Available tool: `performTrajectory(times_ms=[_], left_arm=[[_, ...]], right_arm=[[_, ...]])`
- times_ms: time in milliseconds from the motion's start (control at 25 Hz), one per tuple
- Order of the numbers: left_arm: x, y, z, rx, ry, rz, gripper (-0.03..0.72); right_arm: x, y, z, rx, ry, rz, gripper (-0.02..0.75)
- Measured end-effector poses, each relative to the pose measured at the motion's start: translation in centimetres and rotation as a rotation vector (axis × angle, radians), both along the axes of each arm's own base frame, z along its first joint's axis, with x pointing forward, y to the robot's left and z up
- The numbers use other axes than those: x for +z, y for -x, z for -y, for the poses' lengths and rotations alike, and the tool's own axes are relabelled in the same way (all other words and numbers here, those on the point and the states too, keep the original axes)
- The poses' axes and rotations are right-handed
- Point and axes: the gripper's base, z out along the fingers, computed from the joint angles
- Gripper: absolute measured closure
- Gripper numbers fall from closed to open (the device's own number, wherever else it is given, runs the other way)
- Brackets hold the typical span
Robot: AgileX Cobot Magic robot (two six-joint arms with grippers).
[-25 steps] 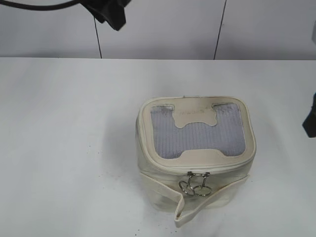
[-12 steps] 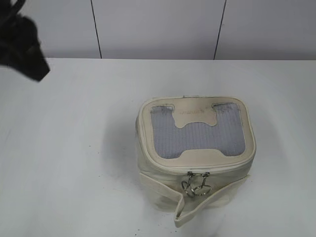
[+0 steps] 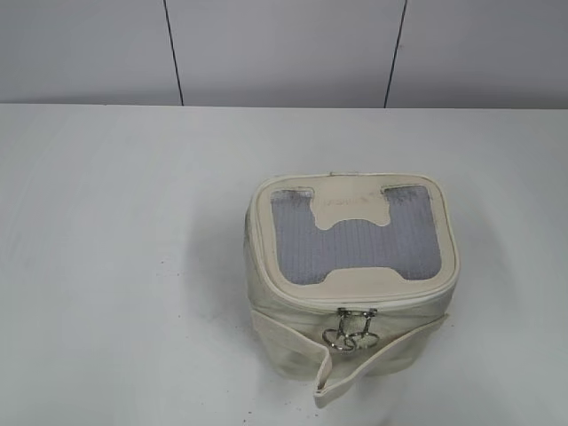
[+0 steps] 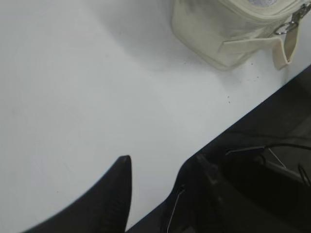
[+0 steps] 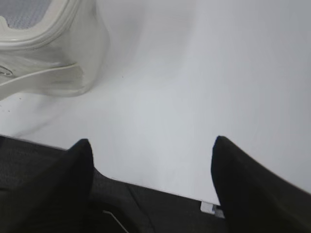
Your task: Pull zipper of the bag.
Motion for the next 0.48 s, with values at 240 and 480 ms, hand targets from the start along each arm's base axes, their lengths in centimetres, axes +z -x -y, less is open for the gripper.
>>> performTrajectory(times_ms=[240,480], left_arm=[[-2.0,4.9,-3.5,0.003,0.150,0.214,0.377],[-2.2,7.6,-5.8,0.022,0.207,0.385,0.377]], right_arm=[[-1.3,3.4,0.9,0.028,-0.049,0.179,0.150],[-1.4,4.2,0.9,0.064,-0.056,0.230,0.150]])
